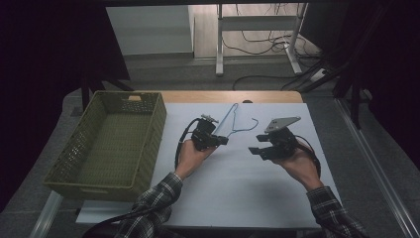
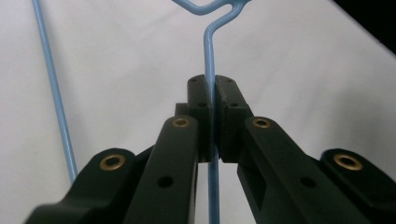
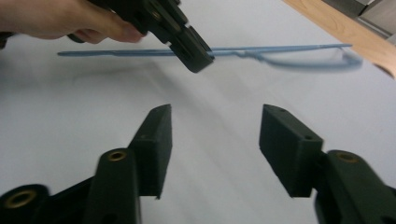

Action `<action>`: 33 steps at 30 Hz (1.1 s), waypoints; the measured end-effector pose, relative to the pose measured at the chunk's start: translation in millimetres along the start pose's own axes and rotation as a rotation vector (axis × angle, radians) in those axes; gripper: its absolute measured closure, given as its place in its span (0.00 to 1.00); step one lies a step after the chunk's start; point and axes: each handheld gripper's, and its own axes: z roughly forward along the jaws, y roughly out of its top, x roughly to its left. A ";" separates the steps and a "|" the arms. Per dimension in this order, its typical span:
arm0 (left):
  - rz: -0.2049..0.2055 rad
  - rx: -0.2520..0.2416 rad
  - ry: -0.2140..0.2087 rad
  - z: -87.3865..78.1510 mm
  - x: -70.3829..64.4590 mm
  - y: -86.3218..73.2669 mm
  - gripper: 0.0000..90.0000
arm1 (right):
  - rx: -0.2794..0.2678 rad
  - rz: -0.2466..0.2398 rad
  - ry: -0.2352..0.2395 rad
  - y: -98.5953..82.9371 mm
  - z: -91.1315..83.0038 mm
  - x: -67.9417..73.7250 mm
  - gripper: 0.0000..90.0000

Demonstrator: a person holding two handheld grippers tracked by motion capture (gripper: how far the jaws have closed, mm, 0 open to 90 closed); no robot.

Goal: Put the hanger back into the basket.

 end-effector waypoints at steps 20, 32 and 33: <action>0.090 -0.031 -0.058 -25.2 -35.8 -7.8 0.88 | -0.265 0.087 -0.062 18.3 24.6 14.4 0.94; 0.273 0.110 0.038 -36.4 -57.3 12.0 0.72 | -0.139 0.135 -0.107 42.9 17.8 30.7 0.94; 0.277 0.124 0.054 -34.1 -59.7 13.0 0.72 | -0.139 0.135 -0.107 42.9 17.8 30.7 0.94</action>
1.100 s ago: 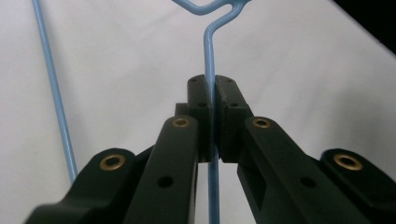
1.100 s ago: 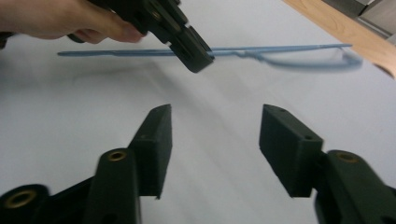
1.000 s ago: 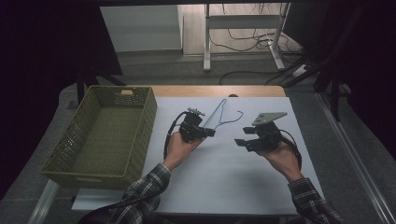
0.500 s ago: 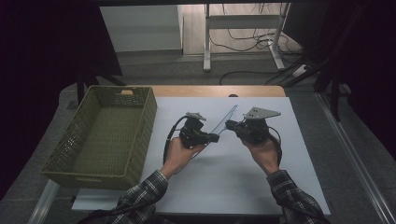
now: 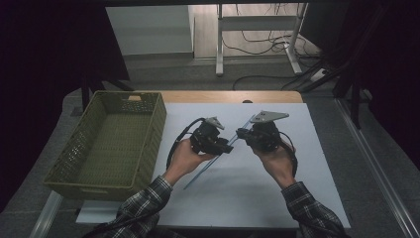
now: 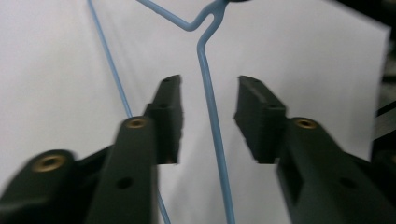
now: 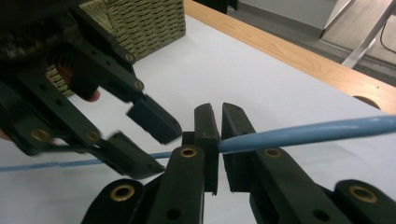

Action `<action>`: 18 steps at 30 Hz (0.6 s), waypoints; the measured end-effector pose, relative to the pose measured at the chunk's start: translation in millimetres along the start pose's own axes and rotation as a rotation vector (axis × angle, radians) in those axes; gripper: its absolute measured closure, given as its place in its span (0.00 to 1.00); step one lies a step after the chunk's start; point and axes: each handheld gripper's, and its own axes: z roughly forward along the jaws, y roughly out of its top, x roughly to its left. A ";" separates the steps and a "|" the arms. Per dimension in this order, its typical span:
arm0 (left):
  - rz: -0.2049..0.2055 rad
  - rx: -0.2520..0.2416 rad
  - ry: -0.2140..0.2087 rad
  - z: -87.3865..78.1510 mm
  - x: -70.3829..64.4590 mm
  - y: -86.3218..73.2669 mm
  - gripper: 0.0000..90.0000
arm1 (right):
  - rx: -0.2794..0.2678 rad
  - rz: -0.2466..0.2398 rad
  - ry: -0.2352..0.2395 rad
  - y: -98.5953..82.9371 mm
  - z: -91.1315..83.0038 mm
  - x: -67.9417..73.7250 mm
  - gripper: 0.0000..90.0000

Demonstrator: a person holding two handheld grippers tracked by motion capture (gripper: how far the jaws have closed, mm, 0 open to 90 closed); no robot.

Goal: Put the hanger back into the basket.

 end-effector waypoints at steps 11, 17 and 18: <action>-0.085 -0.097 -0.078 -5.5 5.9 -5.9 0.97 | -0.078 -0.013 -0.011 -2.9 -8.4 -0.5 0.68; -0.138 -0.155 -0.213 -11.4 9.2 -11.9 0.97 | -0.165 0.007 0.082 -11.9 -11.7 -1.0 0.80; -0.134 -0.151 -0.216 -10.6 6.1 -12.8 0.97 | -0.166 0.004 0.086 -11.5 -11.3 1.2 0.88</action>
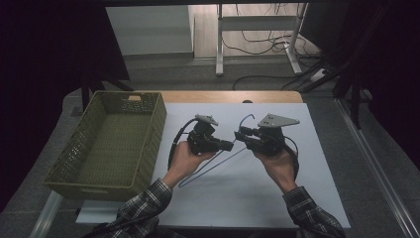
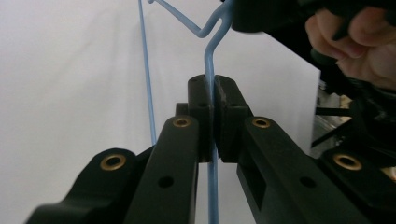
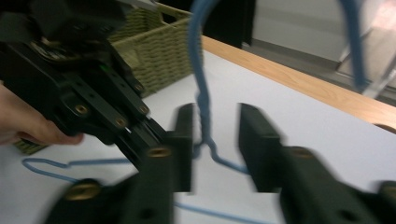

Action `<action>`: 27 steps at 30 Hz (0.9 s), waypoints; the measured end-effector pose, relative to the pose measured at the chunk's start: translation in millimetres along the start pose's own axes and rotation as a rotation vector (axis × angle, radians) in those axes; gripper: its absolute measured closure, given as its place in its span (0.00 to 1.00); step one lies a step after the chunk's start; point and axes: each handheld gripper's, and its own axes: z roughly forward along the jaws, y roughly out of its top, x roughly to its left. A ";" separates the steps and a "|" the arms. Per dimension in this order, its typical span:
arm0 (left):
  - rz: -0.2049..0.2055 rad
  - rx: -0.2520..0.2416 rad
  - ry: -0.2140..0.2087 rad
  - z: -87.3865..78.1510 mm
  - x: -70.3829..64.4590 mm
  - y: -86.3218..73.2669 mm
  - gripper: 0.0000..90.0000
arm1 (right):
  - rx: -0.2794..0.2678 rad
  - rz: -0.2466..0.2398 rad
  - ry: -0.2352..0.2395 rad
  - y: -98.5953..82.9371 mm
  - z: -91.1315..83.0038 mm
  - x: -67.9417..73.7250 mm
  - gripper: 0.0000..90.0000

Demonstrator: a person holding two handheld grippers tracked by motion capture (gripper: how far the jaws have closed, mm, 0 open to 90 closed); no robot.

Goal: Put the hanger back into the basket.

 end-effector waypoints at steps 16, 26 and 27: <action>0.098 0.184 0.104 -0.6 -4.6 6.1 0.82 | 0.144 -0.012 -0.073 9.7 14.8 21.0 0.94; 0.077 0.163 0.123 -9.7 -8.6 4.5 0.97 | 0.106 -0.005 -0.024 7.4 7.5 18.2 0.76; 0.063 0.152 0.123 -13.5 -7.8 4.0 0.97 | 0.090 -0.001 -0.032 6.0 -0.2 16.3 0.67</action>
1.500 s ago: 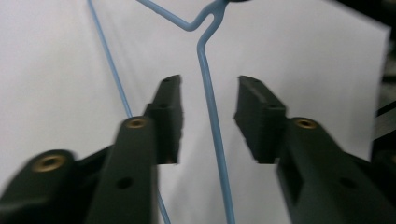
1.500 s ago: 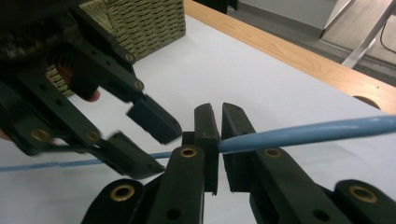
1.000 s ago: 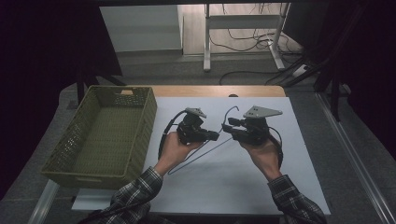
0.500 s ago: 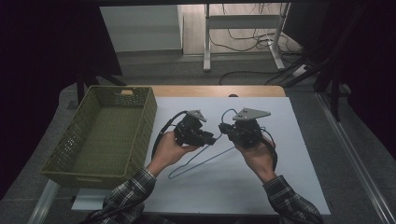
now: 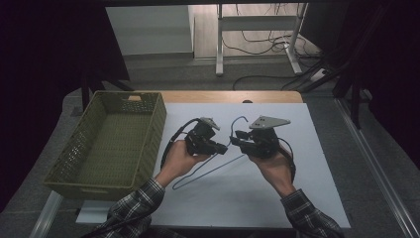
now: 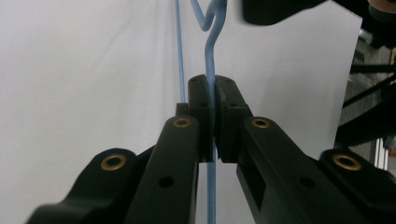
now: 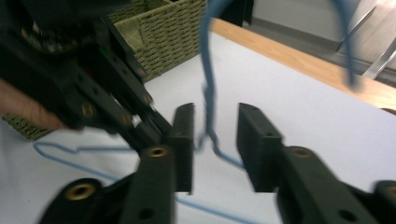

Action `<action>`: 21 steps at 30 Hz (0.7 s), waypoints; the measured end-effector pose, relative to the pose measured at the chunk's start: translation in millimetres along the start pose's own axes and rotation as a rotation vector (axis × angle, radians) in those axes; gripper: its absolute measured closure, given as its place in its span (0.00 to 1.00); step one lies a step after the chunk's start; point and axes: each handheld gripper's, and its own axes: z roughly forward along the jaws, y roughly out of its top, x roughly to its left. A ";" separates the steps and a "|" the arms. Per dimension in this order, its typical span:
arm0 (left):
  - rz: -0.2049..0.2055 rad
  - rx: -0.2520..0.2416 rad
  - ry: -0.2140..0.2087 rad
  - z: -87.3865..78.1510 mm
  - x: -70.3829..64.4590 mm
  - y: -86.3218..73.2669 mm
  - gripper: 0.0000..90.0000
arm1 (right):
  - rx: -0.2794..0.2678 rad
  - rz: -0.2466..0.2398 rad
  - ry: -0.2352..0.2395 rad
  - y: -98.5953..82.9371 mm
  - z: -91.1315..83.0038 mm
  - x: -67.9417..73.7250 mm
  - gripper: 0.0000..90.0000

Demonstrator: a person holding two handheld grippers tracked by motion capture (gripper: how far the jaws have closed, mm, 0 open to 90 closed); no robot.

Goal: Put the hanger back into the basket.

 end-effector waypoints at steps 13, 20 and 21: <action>-0.073 -0.085 0.015 -52.4 9.9 -14.0 0.97 | -0.020 0.035 -0.021 -26.4 -37.7 -13.8 0.22; -0.111 -0.129 0.046 -85.5 18.6 -21.3 0.97 | -0.020 0.046 -0.033 -39.9 -52.6 -15.8 0.11; -0.116 -0.137 0.050 -90.8 20.3 -22.3 0.97 | -0.016 0.048 -0.038 -42.1 -54.7 -16.2 0.10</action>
